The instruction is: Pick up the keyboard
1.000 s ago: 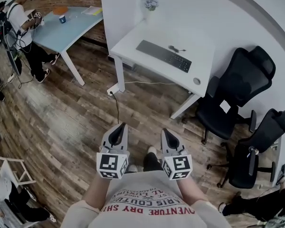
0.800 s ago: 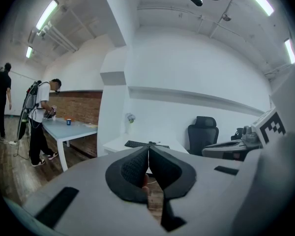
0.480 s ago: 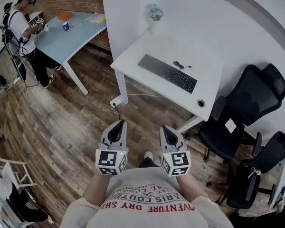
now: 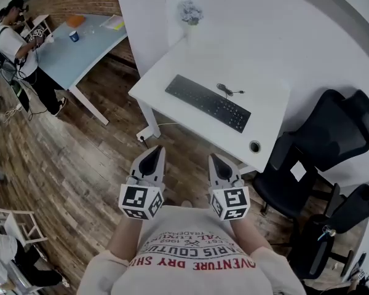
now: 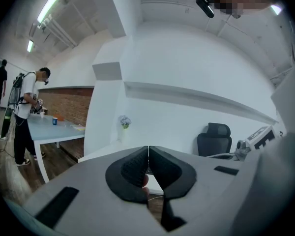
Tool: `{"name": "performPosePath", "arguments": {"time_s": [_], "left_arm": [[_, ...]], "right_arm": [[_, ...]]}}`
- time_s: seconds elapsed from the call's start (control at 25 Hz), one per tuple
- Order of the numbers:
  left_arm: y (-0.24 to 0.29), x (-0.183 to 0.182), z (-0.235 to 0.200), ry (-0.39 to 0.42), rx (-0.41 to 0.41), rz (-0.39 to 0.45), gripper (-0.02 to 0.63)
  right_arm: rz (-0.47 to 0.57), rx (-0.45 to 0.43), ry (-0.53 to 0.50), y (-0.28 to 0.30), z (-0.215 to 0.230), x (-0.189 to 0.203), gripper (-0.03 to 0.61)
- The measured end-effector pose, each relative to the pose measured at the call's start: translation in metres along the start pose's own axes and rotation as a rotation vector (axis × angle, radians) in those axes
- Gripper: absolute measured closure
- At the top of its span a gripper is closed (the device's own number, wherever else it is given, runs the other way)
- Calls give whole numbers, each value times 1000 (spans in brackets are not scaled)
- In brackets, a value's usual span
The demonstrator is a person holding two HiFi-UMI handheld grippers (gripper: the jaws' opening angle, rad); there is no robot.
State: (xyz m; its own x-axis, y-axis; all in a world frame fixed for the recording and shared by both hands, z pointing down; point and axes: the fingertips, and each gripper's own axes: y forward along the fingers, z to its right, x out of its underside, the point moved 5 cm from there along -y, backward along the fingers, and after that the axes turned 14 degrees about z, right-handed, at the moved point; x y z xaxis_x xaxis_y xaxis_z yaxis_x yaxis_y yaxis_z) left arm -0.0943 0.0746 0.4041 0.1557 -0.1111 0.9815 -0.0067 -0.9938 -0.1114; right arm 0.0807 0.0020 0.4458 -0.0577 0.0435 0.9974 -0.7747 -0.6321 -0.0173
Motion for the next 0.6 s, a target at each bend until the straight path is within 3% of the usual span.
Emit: {"name": "performPosePath", "arguments": {"time_s": [0.24,0.6], "left_arm": [[39,15,-9,0,18,-47,586],[130,23,-32,-37,183,-76,586]], "right_arm": [[-20,39,21,19,26,8,554],[-9,202,34,67,67,9,554]]}}
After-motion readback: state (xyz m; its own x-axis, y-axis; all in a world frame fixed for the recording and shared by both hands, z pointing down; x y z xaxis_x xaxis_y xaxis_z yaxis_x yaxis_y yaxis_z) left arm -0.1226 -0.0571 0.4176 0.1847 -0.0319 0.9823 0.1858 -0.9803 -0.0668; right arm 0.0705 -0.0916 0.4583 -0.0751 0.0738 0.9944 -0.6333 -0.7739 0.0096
